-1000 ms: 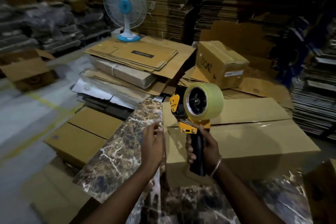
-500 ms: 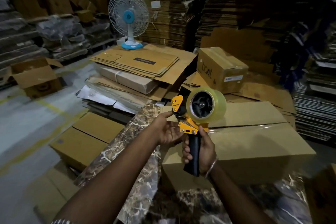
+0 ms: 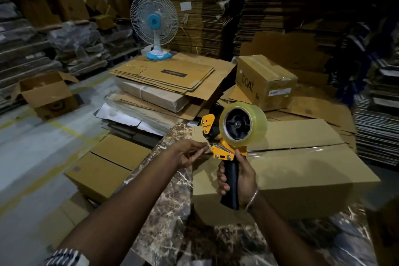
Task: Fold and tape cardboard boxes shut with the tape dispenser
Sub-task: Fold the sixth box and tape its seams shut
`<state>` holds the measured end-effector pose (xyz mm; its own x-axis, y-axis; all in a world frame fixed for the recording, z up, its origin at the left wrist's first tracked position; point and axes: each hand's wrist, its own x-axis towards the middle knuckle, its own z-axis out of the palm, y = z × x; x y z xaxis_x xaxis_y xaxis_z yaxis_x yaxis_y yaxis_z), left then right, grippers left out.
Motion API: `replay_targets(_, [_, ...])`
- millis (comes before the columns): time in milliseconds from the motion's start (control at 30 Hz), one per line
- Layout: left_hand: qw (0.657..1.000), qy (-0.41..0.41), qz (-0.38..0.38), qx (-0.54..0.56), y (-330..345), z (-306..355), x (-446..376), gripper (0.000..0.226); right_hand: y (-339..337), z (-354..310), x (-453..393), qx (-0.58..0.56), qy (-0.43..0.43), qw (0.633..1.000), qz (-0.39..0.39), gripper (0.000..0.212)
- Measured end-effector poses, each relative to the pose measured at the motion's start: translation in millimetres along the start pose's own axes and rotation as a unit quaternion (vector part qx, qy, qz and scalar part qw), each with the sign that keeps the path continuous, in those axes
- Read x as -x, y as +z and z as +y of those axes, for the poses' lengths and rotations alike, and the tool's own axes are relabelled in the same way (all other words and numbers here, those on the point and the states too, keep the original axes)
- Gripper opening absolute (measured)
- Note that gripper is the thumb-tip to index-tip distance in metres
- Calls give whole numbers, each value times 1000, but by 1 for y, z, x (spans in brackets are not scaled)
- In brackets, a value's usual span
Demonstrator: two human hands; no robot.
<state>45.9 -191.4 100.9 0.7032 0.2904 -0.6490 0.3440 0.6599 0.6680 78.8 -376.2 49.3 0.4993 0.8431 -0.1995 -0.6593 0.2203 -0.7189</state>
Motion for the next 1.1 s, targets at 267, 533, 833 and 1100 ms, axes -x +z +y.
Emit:
replay_targets(267, [974, 49, 13, -220, -8, 30, -23, 44, 17, -1, 5, 76, 21, 994, 79, 67])
replay_targets(533, [883, 161, 29, -440, -7, 68, -74, 28, 44, 14, -9, 135, 0, 970, 201, 61])
replay_targets(833, [816, 275, 8, -509, -15, 104, -120, 40, 69, 35, -39, 105, -51, 958, 263, 55])
replay_targets(1100, [790, 293, -9, -538, -26, 104, -143, 39, 90, 46, -53, 139, -63, 939, 307, 59])
